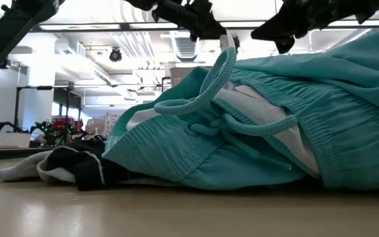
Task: Sort clothes
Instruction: Put the white sock into the white laundry bin
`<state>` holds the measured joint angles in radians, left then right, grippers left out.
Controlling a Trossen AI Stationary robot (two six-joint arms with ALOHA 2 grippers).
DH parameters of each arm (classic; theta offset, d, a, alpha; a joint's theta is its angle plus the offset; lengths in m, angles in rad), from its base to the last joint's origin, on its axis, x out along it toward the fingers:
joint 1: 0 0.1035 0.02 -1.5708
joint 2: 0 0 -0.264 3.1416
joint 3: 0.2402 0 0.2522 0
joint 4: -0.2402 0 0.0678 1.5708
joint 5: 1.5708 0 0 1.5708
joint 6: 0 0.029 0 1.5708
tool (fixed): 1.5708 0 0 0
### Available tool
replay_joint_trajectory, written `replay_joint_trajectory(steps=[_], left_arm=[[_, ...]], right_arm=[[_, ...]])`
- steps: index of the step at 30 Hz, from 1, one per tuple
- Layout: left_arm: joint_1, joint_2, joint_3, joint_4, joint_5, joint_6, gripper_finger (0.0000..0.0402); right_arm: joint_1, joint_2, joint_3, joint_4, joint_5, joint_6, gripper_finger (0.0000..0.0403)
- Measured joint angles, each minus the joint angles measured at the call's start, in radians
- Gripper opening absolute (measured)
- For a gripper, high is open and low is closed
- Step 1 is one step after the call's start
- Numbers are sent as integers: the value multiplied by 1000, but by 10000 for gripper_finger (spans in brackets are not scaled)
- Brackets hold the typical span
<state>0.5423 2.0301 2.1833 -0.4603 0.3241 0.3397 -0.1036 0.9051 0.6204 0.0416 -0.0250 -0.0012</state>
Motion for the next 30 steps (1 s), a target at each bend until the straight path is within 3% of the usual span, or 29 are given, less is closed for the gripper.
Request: replay_joint_trajectory(steps=[6, 13, 15, 18, 24, 30], left_arm=[[0, -2, 18, -37, 0, 0, 230], [0, -3, 18, -45, 12, -1, 215], [0, -3, 18, -46, 27, -2, 211], [-1, -3, 18, -45, 34, -9, 211], [-1, -4, 18, -109, 0, -28, 242], [2, -17, 17, -247, -79, 36, 287]], right_arm=[[-1, 0, 64, 1, 34, -38, 0], [-26, 28, 184, 6, 409, -140, 0], [-62, 46, 210, -1, 474, -172, 0], [-141, 86, 251, -8, 424, -179, 0], [-298, 201, 333, -59, 129, -103, 0], [-378, 345, 394, -69, 85, -95, 0]])
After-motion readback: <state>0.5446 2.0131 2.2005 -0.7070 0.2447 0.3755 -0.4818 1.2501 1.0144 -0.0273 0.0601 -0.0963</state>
